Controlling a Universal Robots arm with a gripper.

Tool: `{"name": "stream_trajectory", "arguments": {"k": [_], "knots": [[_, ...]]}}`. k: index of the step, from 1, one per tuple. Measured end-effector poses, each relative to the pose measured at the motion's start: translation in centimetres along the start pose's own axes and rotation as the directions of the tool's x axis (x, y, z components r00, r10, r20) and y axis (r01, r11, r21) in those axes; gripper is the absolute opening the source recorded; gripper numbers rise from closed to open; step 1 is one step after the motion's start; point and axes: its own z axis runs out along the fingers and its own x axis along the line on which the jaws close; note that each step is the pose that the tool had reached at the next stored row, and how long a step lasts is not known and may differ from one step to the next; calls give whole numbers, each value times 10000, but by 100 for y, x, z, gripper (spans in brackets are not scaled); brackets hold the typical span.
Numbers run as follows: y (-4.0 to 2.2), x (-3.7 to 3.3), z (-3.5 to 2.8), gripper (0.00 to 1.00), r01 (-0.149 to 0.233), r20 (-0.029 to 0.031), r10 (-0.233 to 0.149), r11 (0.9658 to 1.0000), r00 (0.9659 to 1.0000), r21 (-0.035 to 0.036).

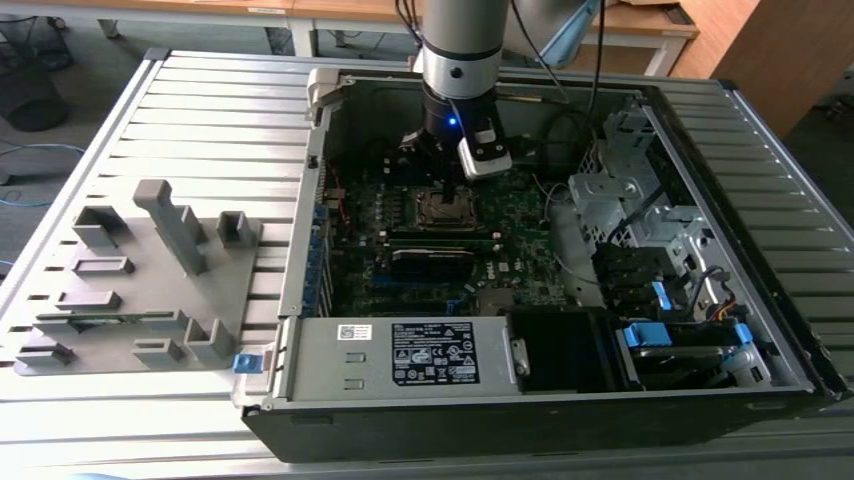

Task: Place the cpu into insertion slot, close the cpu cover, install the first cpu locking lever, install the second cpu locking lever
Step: 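Install the first cpu locking lever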

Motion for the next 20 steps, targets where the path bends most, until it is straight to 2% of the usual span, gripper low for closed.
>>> {"name": "stream_trajectory", "arguments": {"k": [3,8,17,20], "knots": [[1,-1,-21,11,105,-4,-105,9999,9999,-7],[3,-6,-92,11,220,-8,-220,9998,9998,-14],[4,-6,-93,11,388,-16,-388,9992,9992,-32],[3,-6,-91,11,645,-24,-645,9979,9979,-49]]}}
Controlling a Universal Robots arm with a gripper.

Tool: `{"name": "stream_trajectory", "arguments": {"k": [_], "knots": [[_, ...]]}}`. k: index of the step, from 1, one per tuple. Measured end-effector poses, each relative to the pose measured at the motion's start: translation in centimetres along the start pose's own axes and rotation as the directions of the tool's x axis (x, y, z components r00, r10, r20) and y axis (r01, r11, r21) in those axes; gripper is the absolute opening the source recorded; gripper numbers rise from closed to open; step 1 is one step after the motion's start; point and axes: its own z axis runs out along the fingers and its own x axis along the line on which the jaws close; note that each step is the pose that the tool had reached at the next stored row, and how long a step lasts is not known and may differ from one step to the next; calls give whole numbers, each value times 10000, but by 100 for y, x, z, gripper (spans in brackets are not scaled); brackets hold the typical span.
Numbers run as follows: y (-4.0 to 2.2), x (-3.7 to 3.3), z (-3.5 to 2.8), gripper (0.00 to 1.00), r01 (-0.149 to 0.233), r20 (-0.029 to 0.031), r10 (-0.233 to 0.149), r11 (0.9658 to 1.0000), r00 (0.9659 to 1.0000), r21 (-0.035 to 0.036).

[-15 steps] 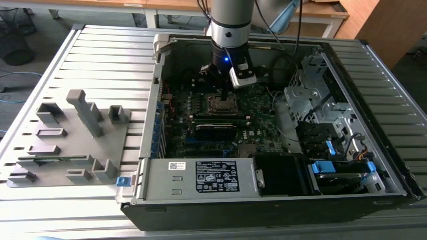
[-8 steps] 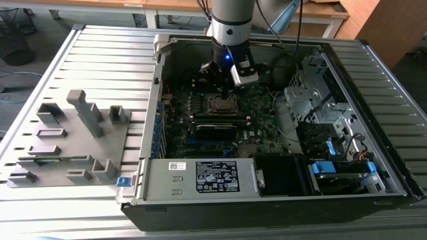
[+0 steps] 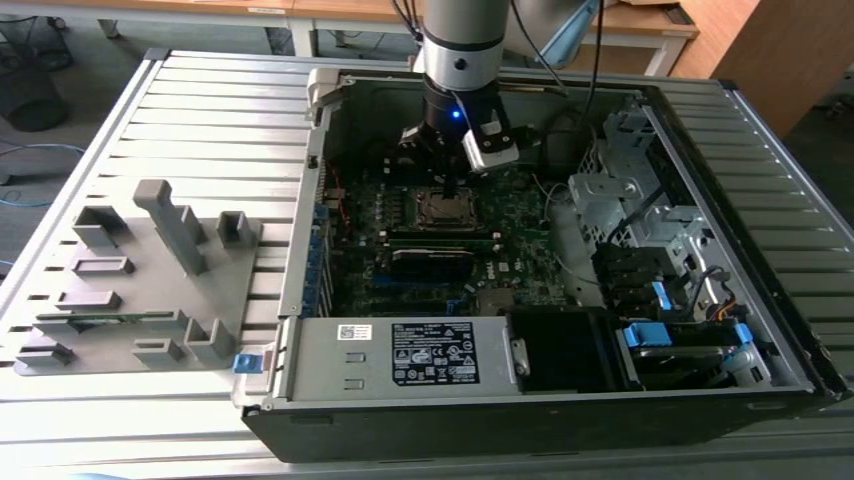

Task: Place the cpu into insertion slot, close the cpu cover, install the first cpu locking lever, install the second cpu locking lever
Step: 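Install the first cpu locking lever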

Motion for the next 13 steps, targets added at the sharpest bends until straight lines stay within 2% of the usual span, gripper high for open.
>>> {"name": "stream_trajectory", "arguments": {"k": [9,10,12,13], "knots": [[0,0,0,11,99,-7,-99,10000,10000,-7],[0,-1,1,11,101,-36,-101,9999,9999,-12],[0,-1,2,11,93,-144,-93,10000,9999,-17],[0,-1,2,11,93,-146,-93,10000,9999,-16]]}}
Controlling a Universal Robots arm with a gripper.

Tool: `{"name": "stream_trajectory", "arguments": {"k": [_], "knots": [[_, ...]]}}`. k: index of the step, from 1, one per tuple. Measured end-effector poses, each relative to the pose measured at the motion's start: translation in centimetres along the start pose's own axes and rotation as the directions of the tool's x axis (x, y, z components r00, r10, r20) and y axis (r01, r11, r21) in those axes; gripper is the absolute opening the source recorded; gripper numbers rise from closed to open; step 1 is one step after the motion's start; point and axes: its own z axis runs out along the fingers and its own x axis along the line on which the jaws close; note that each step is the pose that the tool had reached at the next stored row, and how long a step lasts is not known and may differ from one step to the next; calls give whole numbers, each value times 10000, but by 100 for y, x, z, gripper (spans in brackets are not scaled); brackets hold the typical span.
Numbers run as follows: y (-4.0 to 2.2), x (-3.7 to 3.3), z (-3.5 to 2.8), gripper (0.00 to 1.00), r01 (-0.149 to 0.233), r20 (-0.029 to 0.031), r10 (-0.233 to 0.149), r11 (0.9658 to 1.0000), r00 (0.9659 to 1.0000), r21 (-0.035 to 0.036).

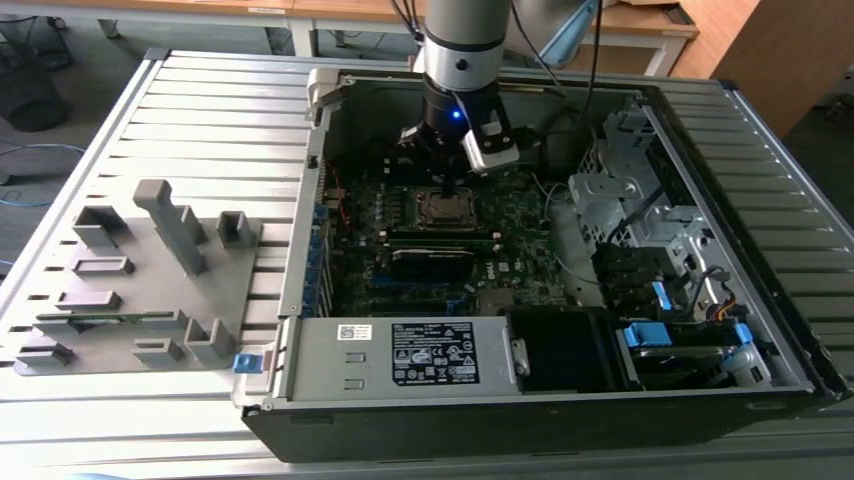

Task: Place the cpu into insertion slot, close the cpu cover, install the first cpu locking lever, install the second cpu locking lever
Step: 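Install the first cpu locking lever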

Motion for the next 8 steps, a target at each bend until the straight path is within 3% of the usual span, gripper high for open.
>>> {"name": "stream_trajectory", "arguments": {"k": [2,8], "knots": [[1,0,1,11,-6,-175,6,10000,9998,28],[1,-1,-2,11,-6,-177,6,10000,9998,27]]}}
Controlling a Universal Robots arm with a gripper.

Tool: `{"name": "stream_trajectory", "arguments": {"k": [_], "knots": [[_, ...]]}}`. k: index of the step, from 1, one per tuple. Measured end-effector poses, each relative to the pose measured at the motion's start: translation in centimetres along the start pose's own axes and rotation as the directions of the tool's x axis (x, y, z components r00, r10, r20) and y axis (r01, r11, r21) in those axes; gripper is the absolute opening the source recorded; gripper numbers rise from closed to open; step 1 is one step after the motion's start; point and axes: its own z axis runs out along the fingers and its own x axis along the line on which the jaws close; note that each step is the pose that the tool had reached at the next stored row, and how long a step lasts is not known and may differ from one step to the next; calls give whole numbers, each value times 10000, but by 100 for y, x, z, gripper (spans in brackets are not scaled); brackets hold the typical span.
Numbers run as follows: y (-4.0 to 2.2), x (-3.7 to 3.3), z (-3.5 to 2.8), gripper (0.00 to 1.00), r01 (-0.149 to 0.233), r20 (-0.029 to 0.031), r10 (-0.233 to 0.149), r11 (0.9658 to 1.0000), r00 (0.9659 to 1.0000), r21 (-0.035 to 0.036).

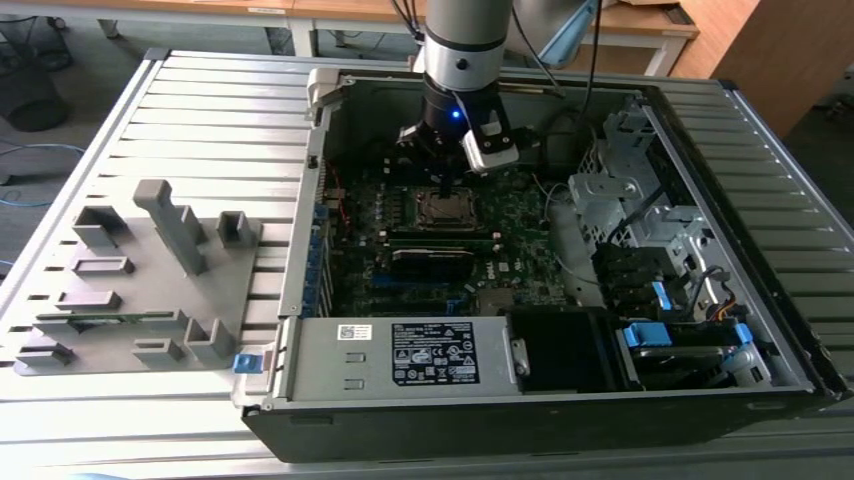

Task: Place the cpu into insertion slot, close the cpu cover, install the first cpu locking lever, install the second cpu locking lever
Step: 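Install the first cpu locking lever, then install the second cpu locking lever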

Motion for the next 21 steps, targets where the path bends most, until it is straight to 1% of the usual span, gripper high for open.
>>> {"name": "stream_trajectory", "arguments": {"k": [3,10,14,18,20,21], "knots": [[0,-3,-1,11,1,0,-1,10000,10000,1],[8,-53,6,11,4,-1,-4,10000,10000,1],[9,-53,5,11,3,-1,-3,10000,10000,2],[10,-54,-7,11,4,0,-4,10000,10000,-1],[10,-55,-32,11,4,0,-4,10000,10000,1],[10,-55,-32,11,4,-1,-4,10000,10000,1]]}}
